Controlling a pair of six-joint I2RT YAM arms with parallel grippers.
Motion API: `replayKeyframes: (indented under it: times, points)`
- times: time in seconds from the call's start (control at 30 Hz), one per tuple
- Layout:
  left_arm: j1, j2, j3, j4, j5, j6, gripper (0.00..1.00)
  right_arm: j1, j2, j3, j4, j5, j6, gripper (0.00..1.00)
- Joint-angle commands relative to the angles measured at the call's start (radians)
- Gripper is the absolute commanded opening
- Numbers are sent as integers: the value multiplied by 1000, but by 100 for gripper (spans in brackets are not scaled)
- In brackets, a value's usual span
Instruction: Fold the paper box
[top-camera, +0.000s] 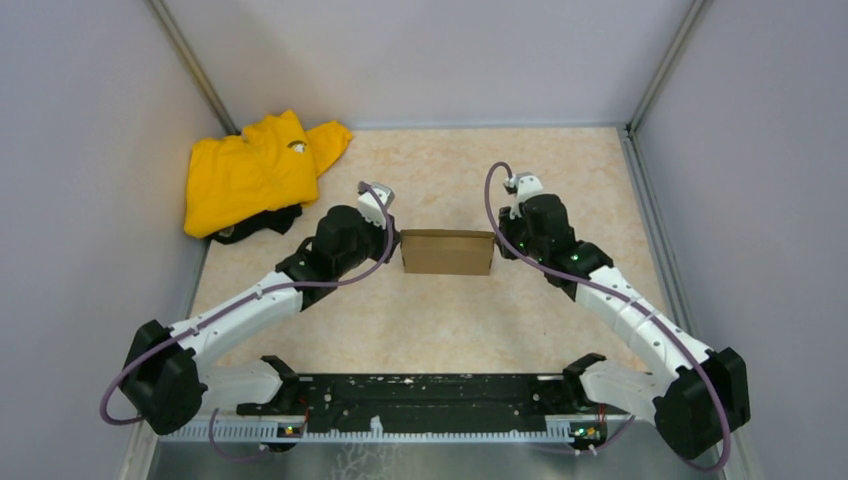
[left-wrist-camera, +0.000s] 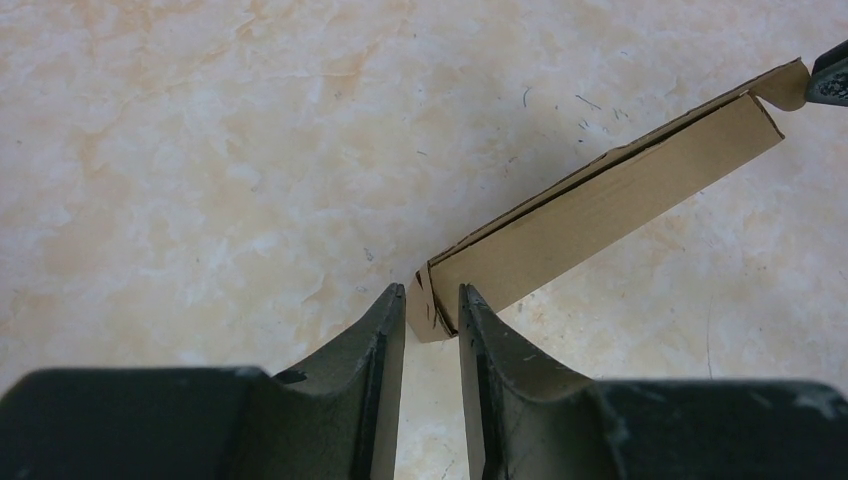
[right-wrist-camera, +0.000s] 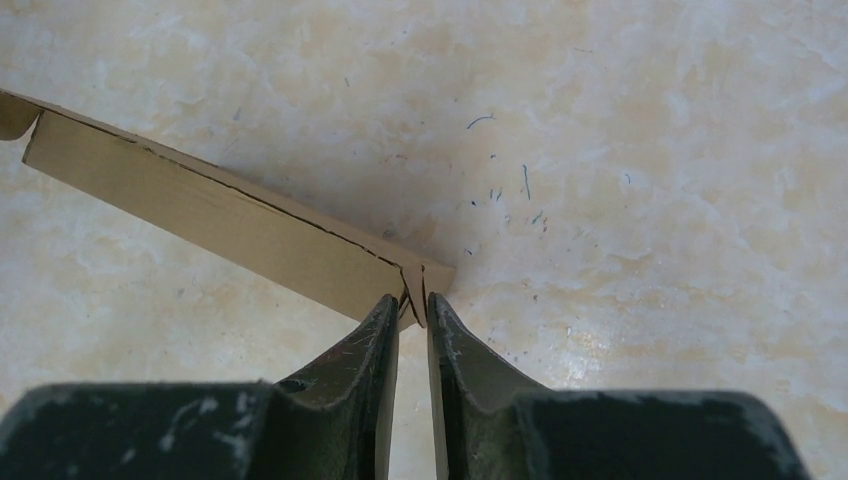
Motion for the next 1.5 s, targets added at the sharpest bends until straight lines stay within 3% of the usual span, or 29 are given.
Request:
replayKeyframes:
  times: [0.0, 1.47]
  points:
    - [-7, 3, 1, 39, 0, 13, 32, 17, 6, 32, 53, 15, -16, 17]
    - [-19, 49, 37, 47, 5, 17, 19, 20, 36, 42, 86, 12, -28, 4]
